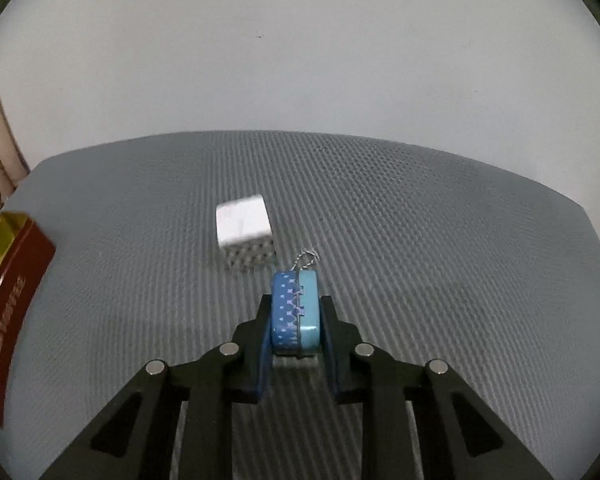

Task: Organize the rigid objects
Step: 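Grasp the white zigzag cube with the left tool while the right tool holds the blue tin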

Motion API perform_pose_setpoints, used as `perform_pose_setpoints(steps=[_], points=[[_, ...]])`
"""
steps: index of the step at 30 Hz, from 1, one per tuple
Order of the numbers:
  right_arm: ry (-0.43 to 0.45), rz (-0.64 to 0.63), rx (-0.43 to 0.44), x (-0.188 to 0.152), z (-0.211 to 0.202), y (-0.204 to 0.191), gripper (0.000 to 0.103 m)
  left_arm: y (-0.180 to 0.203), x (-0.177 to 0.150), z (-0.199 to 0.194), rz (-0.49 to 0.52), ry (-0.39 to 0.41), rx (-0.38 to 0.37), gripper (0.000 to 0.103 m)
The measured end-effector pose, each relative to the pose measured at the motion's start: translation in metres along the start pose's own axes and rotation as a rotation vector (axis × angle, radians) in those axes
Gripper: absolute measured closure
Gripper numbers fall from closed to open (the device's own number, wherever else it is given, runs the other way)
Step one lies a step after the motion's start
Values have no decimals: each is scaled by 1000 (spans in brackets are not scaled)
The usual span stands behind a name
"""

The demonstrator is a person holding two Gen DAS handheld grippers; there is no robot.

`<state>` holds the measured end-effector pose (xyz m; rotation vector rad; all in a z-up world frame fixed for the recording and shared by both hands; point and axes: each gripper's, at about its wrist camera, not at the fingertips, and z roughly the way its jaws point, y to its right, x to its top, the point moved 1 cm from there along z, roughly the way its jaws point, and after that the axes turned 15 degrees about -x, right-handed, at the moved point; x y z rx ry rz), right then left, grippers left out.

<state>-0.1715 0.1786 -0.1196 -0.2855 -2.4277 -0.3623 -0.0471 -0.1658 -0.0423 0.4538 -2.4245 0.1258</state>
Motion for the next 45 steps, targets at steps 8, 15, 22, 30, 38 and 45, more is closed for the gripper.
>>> perform_pose_setpoints(steps=[8,15,22,30,38,45], points=[[15,17,-27,-38,-33,10,81,82,-3,21,55,-83,-168,24],[23,68,-33,-59,-45,36,81,139,7,41,67,-145,-224,24],[-5,74,-43,-55,-26,28,81,192,36,70,24,-220,-272,24],[-9,64,-50,-58,-24,23,81,276,69,121,48,-309,-315,24],[-13,74,-36,-49,-19,7,81,301,85,189,-151,-477,-305,37],[-21,96,-7,-50,-16,10,81,306,84,211,-230,-500,-341,36]])
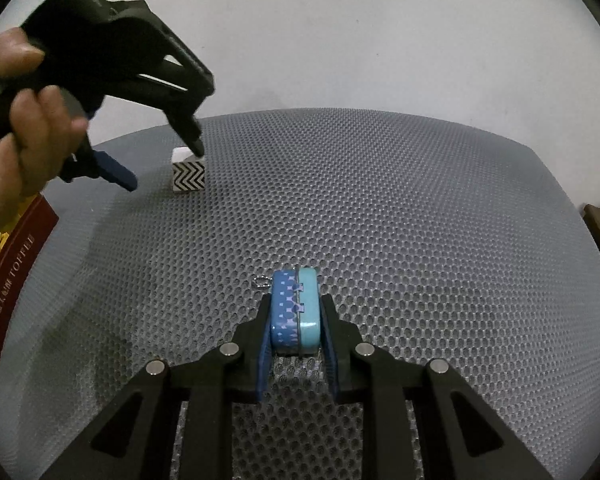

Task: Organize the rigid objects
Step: 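Grasp the white zigzag cube with the left tool while the right tool holds the blue tin, then carry the white zigzag cube into the gold tin with the left tool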

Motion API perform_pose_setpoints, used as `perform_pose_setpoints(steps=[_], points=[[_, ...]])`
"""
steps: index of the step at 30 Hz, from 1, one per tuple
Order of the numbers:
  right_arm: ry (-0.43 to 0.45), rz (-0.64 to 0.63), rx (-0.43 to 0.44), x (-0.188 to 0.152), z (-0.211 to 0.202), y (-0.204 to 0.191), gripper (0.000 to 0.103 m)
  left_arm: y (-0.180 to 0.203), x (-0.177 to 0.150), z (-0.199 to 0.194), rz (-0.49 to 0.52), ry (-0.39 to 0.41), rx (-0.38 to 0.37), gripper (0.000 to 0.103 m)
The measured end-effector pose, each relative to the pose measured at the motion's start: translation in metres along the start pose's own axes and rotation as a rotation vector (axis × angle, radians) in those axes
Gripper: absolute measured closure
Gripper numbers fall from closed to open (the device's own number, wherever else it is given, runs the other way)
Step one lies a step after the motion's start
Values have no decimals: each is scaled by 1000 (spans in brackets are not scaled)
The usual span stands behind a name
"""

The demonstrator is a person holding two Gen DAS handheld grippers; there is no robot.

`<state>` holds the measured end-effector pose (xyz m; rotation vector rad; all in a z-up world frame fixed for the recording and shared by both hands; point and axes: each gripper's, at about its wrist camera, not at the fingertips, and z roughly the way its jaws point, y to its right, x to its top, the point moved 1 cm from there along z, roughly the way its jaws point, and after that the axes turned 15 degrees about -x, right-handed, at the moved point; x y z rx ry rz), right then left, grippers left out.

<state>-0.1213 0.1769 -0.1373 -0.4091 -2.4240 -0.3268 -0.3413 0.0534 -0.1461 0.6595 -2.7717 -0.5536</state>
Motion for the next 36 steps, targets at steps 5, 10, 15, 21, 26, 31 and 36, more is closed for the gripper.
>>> perform_pose_setpoints(steps=[5,10,15,21,26,31,36], points=[[-1,8,10,-1,1,-1,81,0,-5,6,-1,16,-17,35],[-2,14,16,-4,4,11,81,4,-10,4,52,54,-6,35],[-2,15,18,-7,-1,32,81,9,-20,11,89,48,-21,55],[-2,15,17,-5,-5,41,81,2,-32,8,120,94,-3,74],[-1,8,8,-5,-5,42,81,-12,-50,-2,178,120,29,74],[-1,2,1,-3,2,39,81,-29,-74,-15,239,115,28,74],[1,-5,-20,-2,3,37,81,-30,-104,-32,314,112,-19,74]])
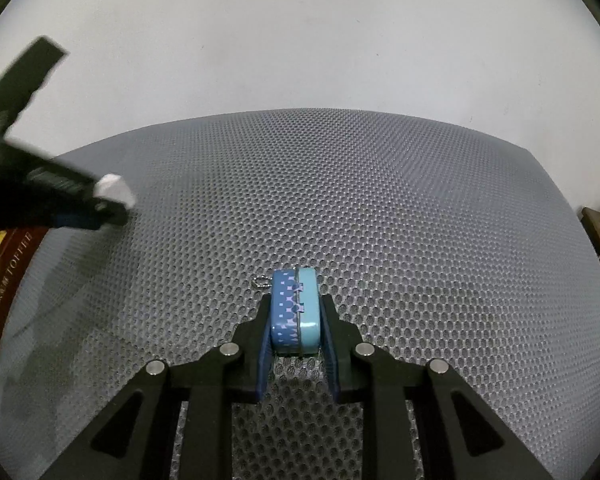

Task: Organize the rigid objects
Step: 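Carry the white zigzag cube into the gold tin with the left tool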

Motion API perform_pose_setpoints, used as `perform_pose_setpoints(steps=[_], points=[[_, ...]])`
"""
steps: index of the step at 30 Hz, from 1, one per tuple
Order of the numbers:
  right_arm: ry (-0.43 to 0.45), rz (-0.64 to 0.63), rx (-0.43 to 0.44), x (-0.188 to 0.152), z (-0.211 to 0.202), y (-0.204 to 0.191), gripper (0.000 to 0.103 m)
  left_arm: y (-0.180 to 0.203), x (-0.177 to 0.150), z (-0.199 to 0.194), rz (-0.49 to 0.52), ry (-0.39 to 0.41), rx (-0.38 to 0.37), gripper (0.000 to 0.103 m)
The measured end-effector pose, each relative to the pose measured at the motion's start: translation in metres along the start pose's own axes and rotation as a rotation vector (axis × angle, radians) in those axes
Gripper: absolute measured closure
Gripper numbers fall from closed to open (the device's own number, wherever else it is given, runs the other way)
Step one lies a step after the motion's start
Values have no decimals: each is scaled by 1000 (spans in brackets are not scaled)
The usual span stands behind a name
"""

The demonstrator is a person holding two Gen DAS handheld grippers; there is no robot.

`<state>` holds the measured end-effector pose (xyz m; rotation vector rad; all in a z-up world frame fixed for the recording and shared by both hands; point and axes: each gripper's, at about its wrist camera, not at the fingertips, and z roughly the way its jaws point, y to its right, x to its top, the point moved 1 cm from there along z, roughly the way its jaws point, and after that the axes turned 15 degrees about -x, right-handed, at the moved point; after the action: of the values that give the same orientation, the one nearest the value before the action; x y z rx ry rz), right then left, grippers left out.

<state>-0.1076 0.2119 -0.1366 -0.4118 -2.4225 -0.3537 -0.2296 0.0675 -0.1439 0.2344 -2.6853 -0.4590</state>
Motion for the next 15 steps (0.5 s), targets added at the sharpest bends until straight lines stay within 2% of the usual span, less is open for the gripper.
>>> perform_pose_setpoints(steps=[2,6,7,10,13,15], points=[[-8,36,-2,-1,-1,0,81,-3,-13,-12,29,2,-13,74],[-10,68,-7,-7,-6,-6,81,-31,-35,-46,65,14,-36,74],[-7,55,-18,-8,-7,-11,81,-42,-28,-52,76,17,-36,74],[-7,34,-39,-7,-4,-16,81,-51,-38,-70,120,29,-12,74],[-6,20,-55,-6,-2,-17,81,-64,-47,-93,122,42,-7,74],[-5,7,-70,-6,-1,-18,81,-83,-34,-100,107,47,-7,74]])
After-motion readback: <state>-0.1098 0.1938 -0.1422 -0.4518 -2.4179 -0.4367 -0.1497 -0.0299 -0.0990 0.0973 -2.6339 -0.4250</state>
